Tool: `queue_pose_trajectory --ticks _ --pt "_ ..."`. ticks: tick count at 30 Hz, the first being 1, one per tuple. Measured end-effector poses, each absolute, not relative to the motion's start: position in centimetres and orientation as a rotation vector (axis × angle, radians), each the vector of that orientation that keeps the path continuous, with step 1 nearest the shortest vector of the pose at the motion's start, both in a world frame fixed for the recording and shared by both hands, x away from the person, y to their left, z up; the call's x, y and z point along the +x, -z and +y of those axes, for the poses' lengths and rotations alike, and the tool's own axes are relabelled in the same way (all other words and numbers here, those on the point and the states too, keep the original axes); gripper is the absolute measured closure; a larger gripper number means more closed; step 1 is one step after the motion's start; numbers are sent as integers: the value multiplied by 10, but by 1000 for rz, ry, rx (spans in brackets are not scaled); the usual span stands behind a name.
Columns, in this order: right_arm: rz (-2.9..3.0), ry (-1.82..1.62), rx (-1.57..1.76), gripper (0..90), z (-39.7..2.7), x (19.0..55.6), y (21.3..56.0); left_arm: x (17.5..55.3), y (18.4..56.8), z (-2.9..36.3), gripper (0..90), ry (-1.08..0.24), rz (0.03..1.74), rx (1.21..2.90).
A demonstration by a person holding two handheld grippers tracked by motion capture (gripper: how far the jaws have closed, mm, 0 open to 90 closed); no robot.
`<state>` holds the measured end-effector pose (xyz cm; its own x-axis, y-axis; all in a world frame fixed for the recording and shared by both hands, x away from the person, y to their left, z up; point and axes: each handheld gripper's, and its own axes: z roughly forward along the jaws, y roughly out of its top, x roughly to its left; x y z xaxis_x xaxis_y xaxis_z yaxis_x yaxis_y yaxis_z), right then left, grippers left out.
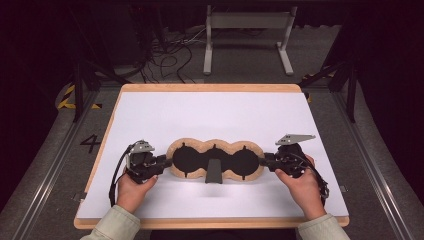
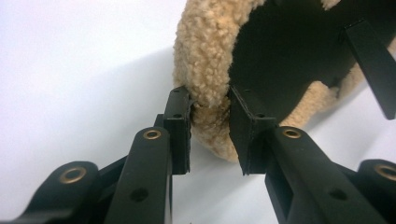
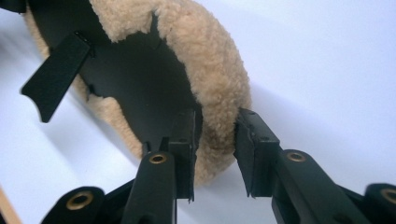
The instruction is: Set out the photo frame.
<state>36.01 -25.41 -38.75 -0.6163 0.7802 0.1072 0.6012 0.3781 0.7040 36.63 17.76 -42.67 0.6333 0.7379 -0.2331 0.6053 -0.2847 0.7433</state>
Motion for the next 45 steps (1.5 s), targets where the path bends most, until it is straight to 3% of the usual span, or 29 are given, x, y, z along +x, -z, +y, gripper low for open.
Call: queue_pose_trajectory --ticks 5,9,26,30,36,39,42,45 --pt "2432 -1102 1182 696 -258 351 383 355 424 182 684 -183 1018 2002" --pt "2460 -1117 1117 641 -259 342 382 350 425 183 668 -170 996 2031" --pt "2569 -1103 924 645 -265 313 382 331 433 185 614 -125 904 2138" --pt "2603 -1106 917 581 -265 310 383 329 434 185 616 -106 896 2150" --pt "2631 -1038 861 557 -264 305 384 324 435 185 618 -90 888 2196" --pt "2638 -1027 855 545 -263 305 385 323 436 184 648 -93 877 2231" --pt "2635 -1019 840 568 -264 304 383 320 433 183 762 -111 861 2244" --pt "2631 -987 811 657 -267 305 383 317 430 184 884 -107 809 2230"
